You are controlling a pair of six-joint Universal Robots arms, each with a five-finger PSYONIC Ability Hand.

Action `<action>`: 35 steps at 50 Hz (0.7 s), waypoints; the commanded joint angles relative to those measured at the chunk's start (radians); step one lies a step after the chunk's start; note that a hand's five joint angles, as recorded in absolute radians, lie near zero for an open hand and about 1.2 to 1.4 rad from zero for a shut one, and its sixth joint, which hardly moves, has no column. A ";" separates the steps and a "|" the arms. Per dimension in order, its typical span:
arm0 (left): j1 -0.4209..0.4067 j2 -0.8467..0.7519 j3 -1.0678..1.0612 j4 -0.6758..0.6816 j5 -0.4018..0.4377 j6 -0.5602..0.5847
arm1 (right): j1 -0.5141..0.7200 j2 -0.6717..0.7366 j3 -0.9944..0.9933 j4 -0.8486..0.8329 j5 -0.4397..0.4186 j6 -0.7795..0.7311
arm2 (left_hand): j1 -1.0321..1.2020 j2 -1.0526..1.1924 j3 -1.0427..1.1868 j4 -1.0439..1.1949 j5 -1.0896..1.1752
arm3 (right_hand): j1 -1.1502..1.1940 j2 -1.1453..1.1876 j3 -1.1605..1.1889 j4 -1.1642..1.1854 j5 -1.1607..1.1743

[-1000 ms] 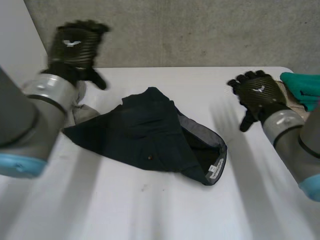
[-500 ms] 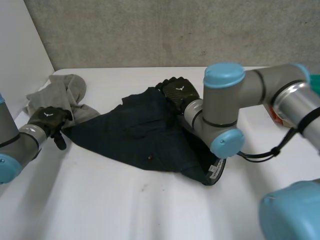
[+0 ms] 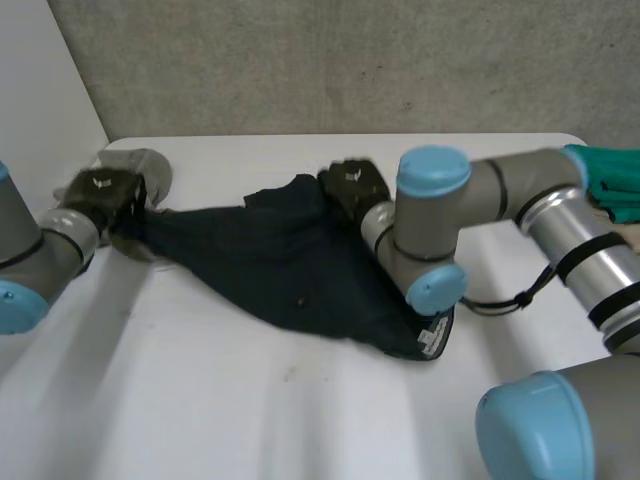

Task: Fold the laundry.

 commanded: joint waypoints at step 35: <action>-0.293 0.214 -0.026 0.191 0.059 -0.156 | -0.182 -0.668 0.547 0.265 0.043 -0.448 | 0.229 0.206 0.212 0.201 0.238 | 0.307 0.232 0.228 0.203 0.252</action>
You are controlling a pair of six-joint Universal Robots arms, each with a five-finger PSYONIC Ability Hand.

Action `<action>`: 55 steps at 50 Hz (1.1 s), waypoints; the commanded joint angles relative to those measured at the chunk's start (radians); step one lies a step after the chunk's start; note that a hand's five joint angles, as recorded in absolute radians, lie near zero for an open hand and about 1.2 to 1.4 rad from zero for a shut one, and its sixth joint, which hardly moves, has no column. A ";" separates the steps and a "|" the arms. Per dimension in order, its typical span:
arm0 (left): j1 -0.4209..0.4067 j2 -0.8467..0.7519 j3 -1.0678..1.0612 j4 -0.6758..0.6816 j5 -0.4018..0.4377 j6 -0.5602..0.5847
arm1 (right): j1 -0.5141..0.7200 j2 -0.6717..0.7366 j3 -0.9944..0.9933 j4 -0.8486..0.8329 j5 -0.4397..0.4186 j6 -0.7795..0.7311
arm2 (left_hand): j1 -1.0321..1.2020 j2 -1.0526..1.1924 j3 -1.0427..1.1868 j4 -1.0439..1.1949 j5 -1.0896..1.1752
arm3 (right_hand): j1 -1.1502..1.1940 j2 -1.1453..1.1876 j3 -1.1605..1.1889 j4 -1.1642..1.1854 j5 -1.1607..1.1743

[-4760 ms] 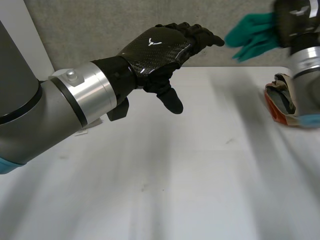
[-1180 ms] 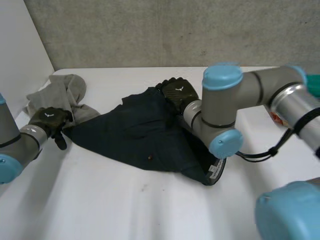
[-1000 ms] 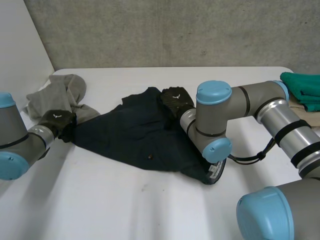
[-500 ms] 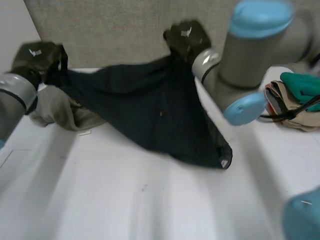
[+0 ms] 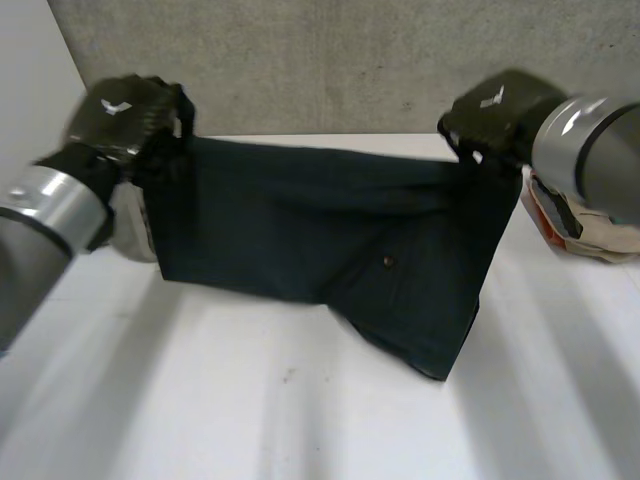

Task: Fold the laundry.

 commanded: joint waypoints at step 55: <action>-0.192 0.035 -0.273 -0.016 -0.227 0.230 | -0.081 0.022 0.674 -0.603 -0.052 0.203 | 0.229 0.202 0.199 0.196 0.238 | -0.173 -0.258 -0.271 -0.278 -0.226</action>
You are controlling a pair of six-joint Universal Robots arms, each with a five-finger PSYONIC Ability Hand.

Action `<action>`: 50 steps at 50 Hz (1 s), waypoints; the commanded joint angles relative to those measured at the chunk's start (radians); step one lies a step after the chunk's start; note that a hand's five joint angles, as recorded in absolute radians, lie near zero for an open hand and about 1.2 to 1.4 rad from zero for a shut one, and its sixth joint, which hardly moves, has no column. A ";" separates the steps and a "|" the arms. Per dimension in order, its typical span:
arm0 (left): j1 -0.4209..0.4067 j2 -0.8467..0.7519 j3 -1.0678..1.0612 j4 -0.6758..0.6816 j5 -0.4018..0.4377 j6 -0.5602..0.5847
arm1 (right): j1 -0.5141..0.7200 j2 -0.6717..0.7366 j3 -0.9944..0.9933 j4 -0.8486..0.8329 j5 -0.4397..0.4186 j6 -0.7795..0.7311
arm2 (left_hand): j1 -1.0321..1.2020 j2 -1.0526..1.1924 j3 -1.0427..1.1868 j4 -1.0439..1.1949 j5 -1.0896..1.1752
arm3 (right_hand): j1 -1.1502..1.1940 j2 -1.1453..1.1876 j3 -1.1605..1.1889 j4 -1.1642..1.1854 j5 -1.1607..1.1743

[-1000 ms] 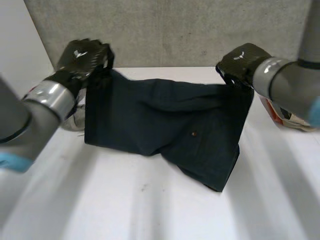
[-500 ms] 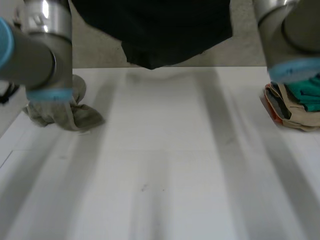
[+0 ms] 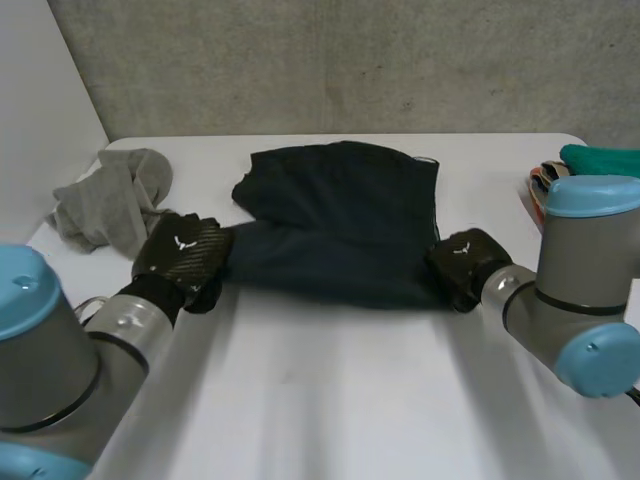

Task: Fold the laundry.

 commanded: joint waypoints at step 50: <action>-0.086 0.230 -0.040 -0.401 0.004 -0.036 | -0.017 -0.459 0.346 0.011 0.077 -0.225 | 0.229 0.197 0.199 0.196 0.238 | 0.375 0.401 0.385 0.384 0.374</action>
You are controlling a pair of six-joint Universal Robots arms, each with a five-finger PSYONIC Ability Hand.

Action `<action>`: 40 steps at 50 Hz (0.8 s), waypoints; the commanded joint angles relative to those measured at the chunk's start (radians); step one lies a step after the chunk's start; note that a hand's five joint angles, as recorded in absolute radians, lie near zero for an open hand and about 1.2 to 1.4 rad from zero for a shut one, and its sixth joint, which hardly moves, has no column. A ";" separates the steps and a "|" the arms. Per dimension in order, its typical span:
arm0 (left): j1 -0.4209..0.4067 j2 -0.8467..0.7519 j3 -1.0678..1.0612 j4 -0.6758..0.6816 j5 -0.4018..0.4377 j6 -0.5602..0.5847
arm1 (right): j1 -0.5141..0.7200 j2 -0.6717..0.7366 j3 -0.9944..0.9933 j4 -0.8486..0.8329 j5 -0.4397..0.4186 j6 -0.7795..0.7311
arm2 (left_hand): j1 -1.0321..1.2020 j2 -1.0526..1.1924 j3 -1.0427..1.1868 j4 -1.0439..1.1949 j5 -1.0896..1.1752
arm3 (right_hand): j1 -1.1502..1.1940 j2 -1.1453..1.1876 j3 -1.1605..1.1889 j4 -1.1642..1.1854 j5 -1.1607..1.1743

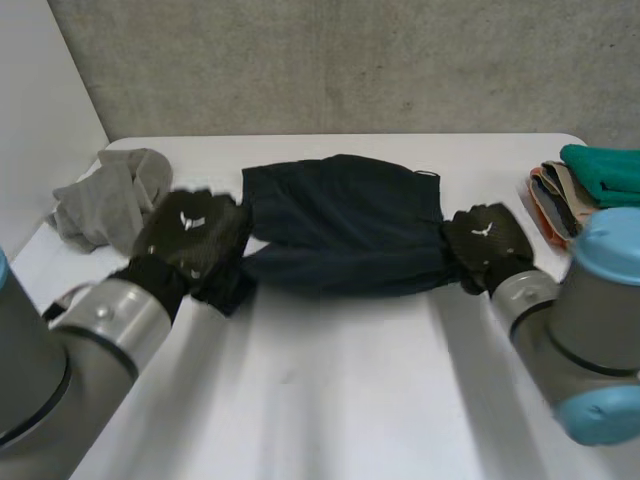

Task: Fold the laundry.

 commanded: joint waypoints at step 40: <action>0.008 -0.587 0.767 0.334 -0.117 0.217 | -0.086 0.156 -0.576 0.077 -0.032 -0.223 | 0.229 0.197 0.199 0.196 0.238 | 0.279 0.221 0.227 0.201 0.217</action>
